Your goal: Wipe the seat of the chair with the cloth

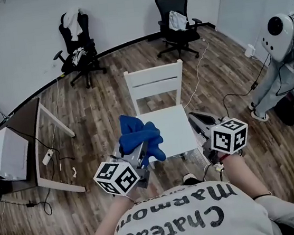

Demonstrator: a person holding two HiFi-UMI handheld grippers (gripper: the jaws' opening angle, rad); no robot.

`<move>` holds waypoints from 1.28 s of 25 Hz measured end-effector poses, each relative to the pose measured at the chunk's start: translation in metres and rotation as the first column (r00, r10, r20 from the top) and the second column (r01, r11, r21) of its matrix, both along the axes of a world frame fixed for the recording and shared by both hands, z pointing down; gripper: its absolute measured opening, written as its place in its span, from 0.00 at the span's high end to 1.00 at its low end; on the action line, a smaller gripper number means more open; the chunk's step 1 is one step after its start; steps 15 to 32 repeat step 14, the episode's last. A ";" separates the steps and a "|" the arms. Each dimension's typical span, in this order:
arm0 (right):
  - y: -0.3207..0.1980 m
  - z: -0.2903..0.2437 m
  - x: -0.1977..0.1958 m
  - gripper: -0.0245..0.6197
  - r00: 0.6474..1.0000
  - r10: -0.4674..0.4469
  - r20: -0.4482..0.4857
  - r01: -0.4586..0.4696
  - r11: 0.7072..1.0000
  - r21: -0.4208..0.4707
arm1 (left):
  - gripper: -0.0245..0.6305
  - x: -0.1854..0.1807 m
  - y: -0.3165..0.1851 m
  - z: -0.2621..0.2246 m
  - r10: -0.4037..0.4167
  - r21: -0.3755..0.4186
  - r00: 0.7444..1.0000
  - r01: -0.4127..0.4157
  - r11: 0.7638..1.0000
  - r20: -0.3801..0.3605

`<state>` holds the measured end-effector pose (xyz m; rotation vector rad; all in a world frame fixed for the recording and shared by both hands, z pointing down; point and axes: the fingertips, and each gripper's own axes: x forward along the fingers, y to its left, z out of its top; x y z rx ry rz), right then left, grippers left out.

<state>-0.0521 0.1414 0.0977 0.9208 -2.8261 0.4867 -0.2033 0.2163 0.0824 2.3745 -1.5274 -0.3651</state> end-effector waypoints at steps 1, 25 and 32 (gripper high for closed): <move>0.001 0.001 -0.001 0.94 1.000 -0.002 -0.004 0.002 1.000 0.001 | 0.77 0.000 0.001 0.000 0.001 0.002 1.000 -0.001 1.000 0.001; -0.004 -0.001 -0.006 0.94 0.999 -0.011 -0.032 0.011 1.000 0.022 | 0.77 -0.012 -0.004 0.001 -0.039 0.018 0.999 0.040 0.999 -0.031; -0.004 -0.001 -0.006 0.94 0.999 -0.011 -0.032 0.011 1.000 0.022 | 0.77 -0.012 -0.004 0.001 -0.039 0.018 0.999 0.040 0.999 -0.031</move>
